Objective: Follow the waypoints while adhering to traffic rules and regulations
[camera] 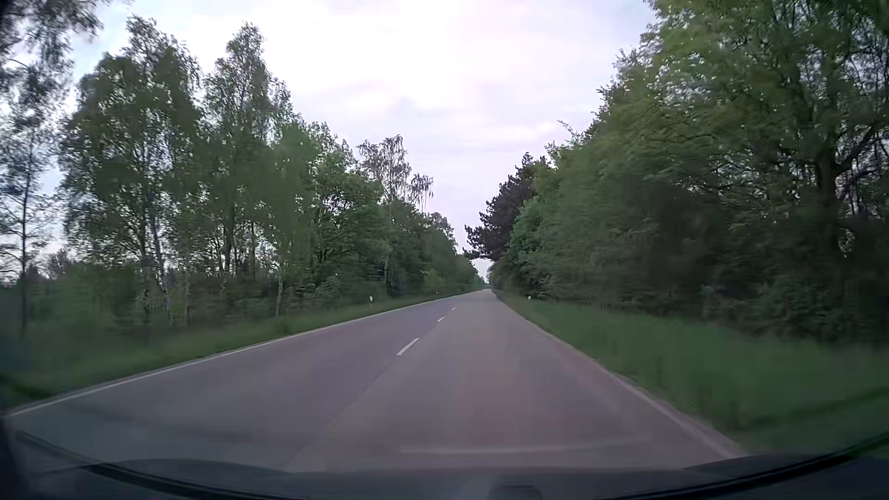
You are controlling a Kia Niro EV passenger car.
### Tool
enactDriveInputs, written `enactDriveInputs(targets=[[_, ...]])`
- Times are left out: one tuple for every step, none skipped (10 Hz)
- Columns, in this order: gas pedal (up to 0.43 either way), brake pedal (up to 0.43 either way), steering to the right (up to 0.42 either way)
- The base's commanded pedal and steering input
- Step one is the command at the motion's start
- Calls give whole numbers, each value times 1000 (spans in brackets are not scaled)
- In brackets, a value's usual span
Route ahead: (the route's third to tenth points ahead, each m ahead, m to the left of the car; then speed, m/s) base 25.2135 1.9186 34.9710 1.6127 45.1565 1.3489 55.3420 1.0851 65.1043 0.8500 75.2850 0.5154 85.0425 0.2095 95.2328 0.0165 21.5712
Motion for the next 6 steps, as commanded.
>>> enactDriveInputs(targets=[[150,0,4],[150,0,4],[150,0,3],[150,0,3],[150,0,3],[157,0,3]])
